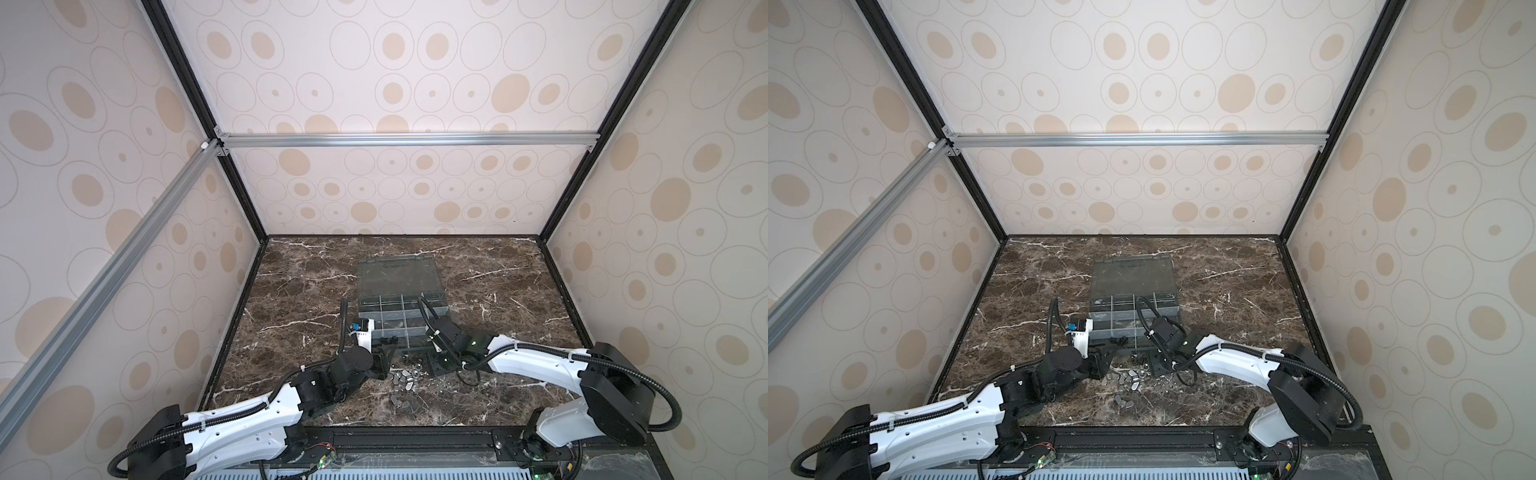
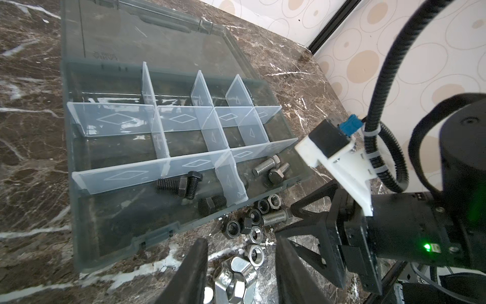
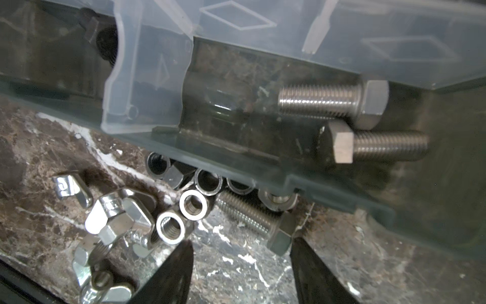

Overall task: Sort the screws and nuts into containers
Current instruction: 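Lower the right gripper onto a silver bolt lying by the box edge, then close the right gripper on the lying silver bolt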

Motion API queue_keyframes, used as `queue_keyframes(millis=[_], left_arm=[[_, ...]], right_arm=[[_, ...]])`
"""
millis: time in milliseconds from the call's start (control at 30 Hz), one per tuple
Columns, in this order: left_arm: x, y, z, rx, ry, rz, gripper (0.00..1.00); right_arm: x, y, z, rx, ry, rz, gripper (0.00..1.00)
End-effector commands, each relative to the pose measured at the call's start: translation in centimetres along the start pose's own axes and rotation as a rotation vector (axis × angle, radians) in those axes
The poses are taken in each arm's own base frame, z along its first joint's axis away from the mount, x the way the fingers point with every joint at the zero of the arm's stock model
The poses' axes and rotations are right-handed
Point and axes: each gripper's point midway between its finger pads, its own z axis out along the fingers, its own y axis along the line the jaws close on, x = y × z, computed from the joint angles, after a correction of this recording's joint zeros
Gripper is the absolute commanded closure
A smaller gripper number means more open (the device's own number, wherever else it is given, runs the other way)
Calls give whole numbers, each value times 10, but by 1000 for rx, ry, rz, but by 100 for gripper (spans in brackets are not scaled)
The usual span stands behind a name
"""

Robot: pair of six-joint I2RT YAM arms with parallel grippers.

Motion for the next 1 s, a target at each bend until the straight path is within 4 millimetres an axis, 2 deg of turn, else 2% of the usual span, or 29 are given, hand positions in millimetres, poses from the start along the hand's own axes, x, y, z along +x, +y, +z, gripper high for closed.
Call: queue_keyframes(millis=[0, 700, 967], left_arm=[[-7, -5, -3, 21, -28, -25, 57], [-4, -9, 1, 27, -11, -10, 57], [-3, -10, 0, 31, -8, 0, 57]], right_arm=[[-4, -1, 2, 38, -4, -8, 36], [-8, -13, 19, 196, -1, 35, 34], [-3, -18, 26, 232, 22, 40, 37]])
